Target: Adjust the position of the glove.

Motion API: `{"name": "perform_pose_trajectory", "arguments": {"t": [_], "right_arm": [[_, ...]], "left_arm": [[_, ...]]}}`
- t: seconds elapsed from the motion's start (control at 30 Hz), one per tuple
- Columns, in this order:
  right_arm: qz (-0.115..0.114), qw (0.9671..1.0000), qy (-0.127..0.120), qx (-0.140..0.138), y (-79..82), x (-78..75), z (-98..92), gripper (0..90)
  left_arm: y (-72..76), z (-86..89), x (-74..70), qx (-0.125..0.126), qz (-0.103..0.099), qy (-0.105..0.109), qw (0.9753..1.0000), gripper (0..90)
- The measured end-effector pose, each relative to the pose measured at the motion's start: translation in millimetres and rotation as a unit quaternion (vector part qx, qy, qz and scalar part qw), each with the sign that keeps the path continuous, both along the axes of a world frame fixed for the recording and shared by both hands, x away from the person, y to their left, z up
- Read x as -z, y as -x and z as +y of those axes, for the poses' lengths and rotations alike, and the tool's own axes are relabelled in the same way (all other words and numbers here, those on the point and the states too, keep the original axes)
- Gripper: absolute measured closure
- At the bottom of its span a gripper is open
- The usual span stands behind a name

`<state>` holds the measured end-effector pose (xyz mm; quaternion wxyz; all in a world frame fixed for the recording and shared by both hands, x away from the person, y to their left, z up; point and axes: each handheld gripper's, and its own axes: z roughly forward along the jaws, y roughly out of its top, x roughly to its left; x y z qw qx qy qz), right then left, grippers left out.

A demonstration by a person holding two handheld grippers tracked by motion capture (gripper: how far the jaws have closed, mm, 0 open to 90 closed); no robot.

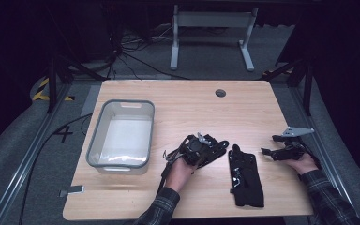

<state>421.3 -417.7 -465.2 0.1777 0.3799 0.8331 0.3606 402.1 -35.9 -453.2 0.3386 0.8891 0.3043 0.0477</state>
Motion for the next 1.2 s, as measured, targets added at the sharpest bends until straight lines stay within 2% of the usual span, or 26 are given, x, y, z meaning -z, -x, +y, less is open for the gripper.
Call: {"name": "perform_pose_trajectory", "arguments": {"t": [0.1, 0.2, 0.3, 0.37, 0.47, 0.5, 0.6, 0.63, 0.77, 0.87, 1.03, 1.2], "right_arm": [[0.0, 1.0, 0.0, 0.0, 0.0, 0.0, 0.0, 15.8], [0.0, 1.0, 0.0, 0.0, 0.1, 0.0, 0.0, 15.8], [0.0, 1.0, 0.0, 0.0, 0.1, 0.0, 0.0, 15.8], [0.0, 1.0, 0.0, 0.0, 0.1, 0.0, 0.0, 15.8], [0.0, 1.0, 0.0, 0.0, 0.1, 0.0, 0.0, 15.8], [0.0, 1.0, 0.0, 0.0, 0.1, 0.0, 0.0, 15.8], [0.0, 1.0, 0.0, 0.0, 0.1, 0.0, 0.0, 15.9], [0.0, 1.0, 0.0, 0.0, 0.1, 0.0, 0.0, 15.8], [0.0, 1.0, 0.0, 0.0, 0.1, 0.0, 0.0, 15.9], [0.0, 1.0, 0.0, 0.0, 0.1, 0.0, 0.0, 15.9], [0.0, 1.0, 0.0, 0.0, 0.1, 0.0, 0.0, 15.9], [0.0, 1.0, 0.0, 0.0, 0.2, 0.0, 0.0, 15.9]], "left_arm": [[1.8, -0.2, -4.7, 0.004, -0.005, 0.007, 1.0, 89.9], [2.7, 3.4, -16.9, 0.001, -0.024, 0.01, 0.9997, 89.9], [-0.6, 11.9, -24.0, -0.017, -0.036, 0.013, 0.9991, 89.9], [-6.0, 21.2, -23.9, -0.043, -0.036, 0.014, 0.9983, 89.9], [-15.4, 33.7, -18.7, -0.075, -0.027, 0.001, 0.9968, 90.0], [-15.4, 33.7, -18.7, -0.075, -0.027, 0.001, 0.9968, 89.9], [-20.6, 38.1, -12.2, -0.092, -0.018, -0.029, 0.9951, 89.9], [-20.6, 38.1, -12.2, -0.092, -0.018, -0.029, 0.9951, 89.9], [-16.6, 33.8, -8.7, -0.09, -0.008, -0.059, 0.9942, 89.9], [-9.5, 31.2, -7.7, -0.08, -0.004, -0.068, 0.9944, 89.9], [-0.1, 30.7, -7.7, -0.075, 0.001, -0.068, 0.9949, 90.0], [14.2, 31.5, -6.0, -0.059, 0.004, -0.058, 0.9966, 90.0]]}}
